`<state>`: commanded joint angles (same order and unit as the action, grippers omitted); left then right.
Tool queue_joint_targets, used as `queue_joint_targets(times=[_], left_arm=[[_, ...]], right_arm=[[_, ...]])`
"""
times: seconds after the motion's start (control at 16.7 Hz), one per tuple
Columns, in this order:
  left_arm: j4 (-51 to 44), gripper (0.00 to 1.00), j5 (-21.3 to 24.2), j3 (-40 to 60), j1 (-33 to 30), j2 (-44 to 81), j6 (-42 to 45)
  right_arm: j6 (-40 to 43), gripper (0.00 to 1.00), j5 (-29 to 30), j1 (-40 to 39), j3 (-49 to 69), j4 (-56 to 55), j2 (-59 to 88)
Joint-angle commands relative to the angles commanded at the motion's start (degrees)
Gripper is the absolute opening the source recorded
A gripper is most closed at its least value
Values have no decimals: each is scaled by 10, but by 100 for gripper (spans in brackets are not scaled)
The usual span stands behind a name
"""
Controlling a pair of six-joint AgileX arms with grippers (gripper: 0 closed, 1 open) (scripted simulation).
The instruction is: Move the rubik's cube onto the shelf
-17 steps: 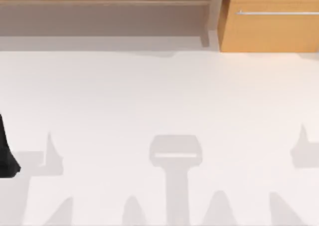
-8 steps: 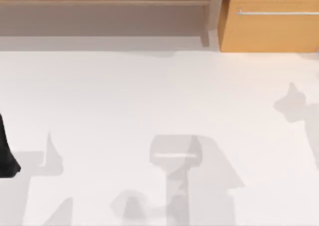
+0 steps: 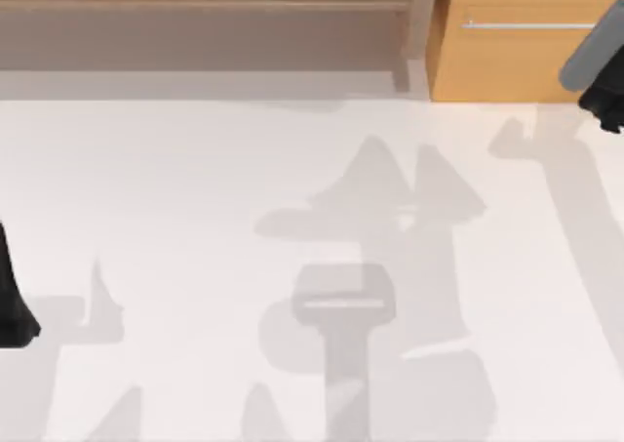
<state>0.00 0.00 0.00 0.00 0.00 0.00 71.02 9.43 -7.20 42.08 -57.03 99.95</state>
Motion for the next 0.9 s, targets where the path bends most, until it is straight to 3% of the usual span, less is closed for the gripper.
queue_joint_targets(times=[0.42, 0.9], left_arm=[[0, 100, 0, 0, 0, 0, 0], [0, 100, 0, 0, 0, 0, 0]], right_arm=[[164, 100, 24, -26, 107, -148, 250], [182, 100, 26, -26, 120, -163, 278]])
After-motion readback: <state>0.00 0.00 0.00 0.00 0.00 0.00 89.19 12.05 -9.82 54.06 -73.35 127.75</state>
